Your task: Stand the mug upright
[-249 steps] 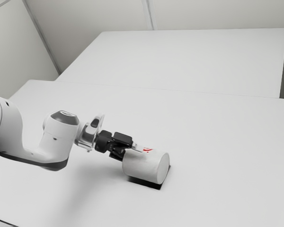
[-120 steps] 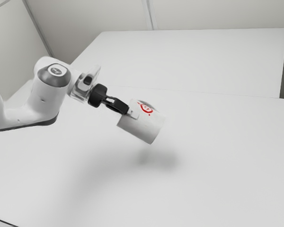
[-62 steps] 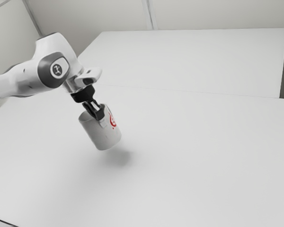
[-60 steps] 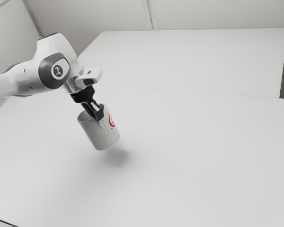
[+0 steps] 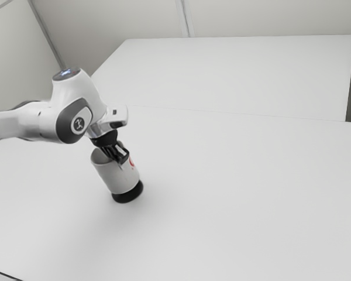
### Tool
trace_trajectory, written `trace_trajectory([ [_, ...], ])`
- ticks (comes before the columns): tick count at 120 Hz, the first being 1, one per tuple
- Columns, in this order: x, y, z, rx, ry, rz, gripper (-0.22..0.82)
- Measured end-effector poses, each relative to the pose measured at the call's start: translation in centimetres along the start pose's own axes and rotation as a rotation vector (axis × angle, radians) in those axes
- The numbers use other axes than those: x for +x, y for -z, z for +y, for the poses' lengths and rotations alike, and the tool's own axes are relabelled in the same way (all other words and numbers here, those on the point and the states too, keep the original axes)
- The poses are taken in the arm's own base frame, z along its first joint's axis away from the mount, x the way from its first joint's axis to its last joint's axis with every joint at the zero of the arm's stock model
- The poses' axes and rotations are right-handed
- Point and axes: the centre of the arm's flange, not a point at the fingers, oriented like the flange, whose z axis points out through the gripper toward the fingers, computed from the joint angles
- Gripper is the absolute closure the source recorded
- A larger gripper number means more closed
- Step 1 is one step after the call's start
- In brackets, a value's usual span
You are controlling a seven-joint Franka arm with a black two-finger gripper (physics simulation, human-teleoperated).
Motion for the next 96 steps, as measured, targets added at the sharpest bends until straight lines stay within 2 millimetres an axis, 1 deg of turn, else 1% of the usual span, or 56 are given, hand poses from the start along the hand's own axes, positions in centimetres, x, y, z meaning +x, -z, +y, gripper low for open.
trace_trajectory([
  [32, -0.3, -1.3, 0.2, 0.021, 0.057, 0.047, 0.78],
  [96, -0.3, -3.5, 0.4, 0.013, 0.120, 0.025, 0.78],
])
